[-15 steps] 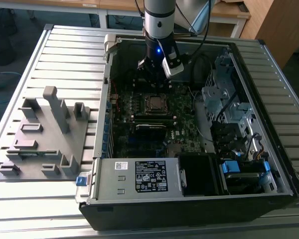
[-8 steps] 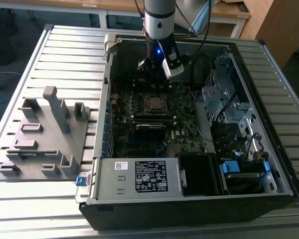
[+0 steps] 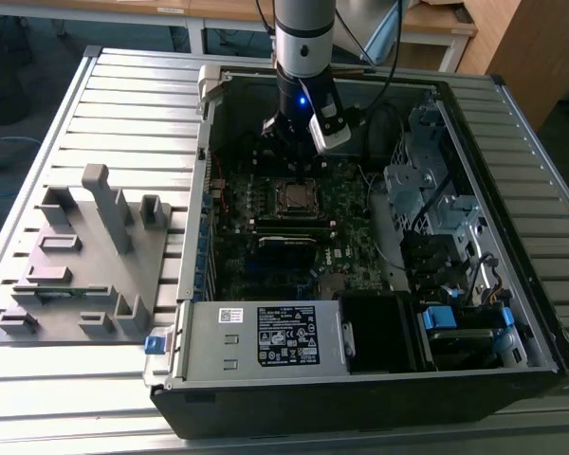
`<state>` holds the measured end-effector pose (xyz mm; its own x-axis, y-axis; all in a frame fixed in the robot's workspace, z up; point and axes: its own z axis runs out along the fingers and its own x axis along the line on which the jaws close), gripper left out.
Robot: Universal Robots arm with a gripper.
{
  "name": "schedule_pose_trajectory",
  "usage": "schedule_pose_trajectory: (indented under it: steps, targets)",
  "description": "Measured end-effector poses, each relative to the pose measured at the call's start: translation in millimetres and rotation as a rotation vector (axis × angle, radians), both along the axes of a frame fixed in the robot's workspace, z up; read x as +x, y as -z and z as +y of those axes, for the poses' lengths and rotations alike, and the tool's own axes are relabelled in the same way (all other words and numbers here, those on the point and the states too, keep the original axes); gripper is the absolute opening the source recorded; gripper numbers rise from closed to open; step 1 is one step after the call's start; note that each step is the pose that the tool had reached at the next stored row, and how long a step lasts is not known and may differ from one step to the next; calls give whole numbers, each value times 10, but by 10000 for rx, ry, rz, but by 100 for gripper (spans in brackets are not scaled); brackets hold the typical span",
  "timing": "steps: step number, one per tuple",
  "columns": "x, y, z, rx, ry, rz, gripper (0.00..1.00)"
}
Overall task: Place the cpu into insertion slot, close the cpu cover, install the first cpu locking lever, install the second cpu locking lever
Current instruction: 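Install the second cpu locking lever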
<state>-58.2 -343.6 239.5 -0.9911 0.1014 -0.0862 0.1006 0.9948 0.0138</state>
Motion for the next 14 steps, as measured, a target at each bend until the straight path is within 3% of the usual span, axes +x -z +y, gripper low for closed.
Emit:
schedule_pose_trajectory:
  steps: [14]
  targets:
    - [0, 0, -18, -1, 1, 0, 10]
